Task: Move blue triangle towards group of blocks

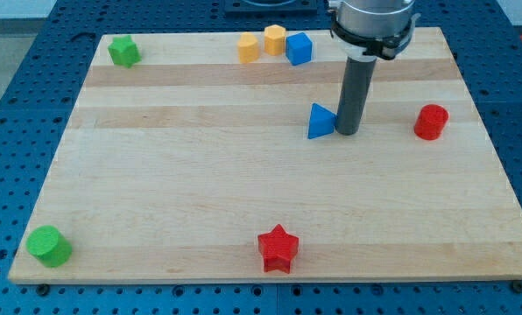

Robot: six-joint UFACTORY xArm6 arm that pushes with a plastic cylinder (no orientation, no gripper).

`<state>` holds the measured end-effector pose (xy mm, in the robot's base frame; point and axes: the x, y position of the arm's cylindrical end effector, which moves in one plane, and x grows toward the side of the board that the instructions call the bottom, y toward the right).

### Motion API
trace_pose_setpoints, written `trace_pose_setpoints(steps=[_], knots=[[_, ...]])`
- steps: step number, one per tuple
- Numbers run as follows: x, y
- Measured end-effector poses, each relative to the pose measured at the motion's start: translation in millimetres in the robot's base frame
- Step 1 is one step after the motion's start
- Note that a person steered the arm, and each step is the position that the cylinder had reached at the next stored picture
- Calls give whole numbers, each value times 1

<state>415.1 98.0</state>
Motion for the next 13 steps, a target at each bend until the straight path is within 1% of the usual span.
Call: trace_pose_setpoints(steps=[3, 4, 5, 6, 7, 8, 11, 12, 13], knots=[[2, -41], [3, -42], [17, -26], [58, -34], [66, -66], [40, -88], [-10, -96], [-6, -67], [10, -29]])
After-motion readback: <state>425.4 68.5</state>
